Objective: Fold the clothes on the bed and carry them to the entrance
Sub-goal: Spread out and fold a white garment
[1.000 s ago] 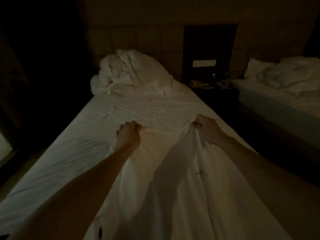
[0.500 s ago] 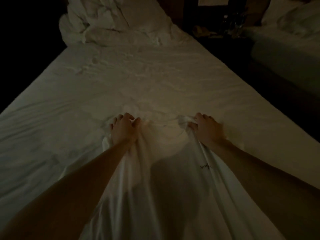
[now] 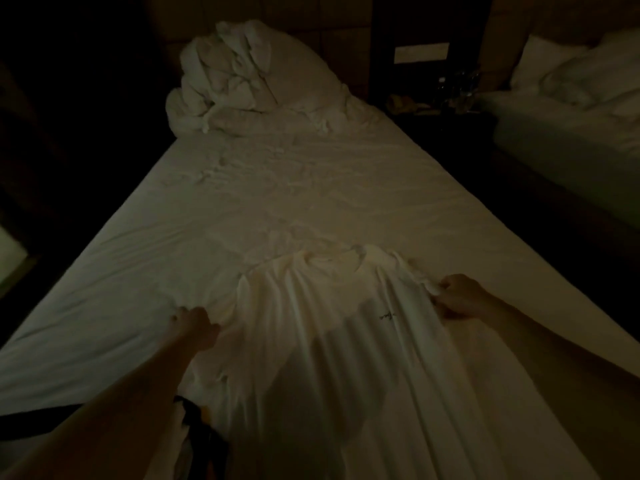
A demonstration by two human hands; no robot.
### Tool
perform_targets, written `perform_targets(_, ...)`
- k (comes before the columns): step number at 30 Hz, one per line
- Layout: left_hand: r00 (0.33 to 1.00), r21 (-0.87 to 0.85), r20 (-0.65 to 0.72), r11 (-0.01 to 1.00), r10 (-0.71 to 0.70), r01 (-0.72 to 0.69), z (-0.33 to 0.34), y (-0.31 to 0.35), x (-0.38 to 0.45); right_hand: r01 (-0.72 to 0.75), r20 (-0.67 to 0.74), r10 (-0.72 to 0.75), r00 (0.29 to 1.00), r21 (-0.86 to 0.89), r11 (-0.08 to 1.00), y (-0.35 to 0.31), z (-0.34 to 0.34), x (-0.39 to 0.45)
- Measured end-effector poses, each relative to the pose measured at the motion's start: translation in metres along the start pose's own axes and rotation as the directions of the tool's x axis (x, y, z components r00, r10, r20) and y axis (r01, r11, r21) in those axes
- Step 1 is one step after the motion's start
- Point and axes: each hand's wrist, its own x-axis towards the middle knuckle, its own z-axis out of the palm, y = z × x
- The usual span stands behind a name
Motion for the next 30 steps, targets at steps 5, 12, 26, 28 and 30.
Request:
perform_targets(5, 0.980, -0.438, -0.197, 0.894, 0.001, -0.089, -0.029, 0.019, -0.010, -0.055, -0.027, 0.066, 0.997, 0.293, 0.955, 0.004, -0.005, -0.010)
perform_targets(12, 0.990, -0.863, 0.024, 0.503, 0.141, -0.051, -0.071, 0.095, -0.041, 0.025, -0.269, 0.020, 0.963, 0.163, 0.986, 0.003, -0.033, -0.018)
perform_targets(26, 0.970, -0.902, -0.037, 0.409, 0.239, -0.135, -0.001, 0.119, -0.047, 0.047, -0.179, 0.109, 0.978, 0.694, 0.719, -0.038, -0.056, -0.023)
perform_targets(28, 0.937, -0.760, -0.083, 0.586, 0.340, -0.280, 0.013, 0.107, -0.043, 0.030, -0.116, 0.076, 0.990, 0.714, 0.700, -0.064, -0.049, -0.025)
perform_targets(30, 0.899, -0.584, -0.059, 0.716, 0.433, -0.383, 0.024, 0.099, -0.046, 0.022, -0.062, 0.034, 0.997, 0.727, 0.686, -0.096, -0.031, -0.029)
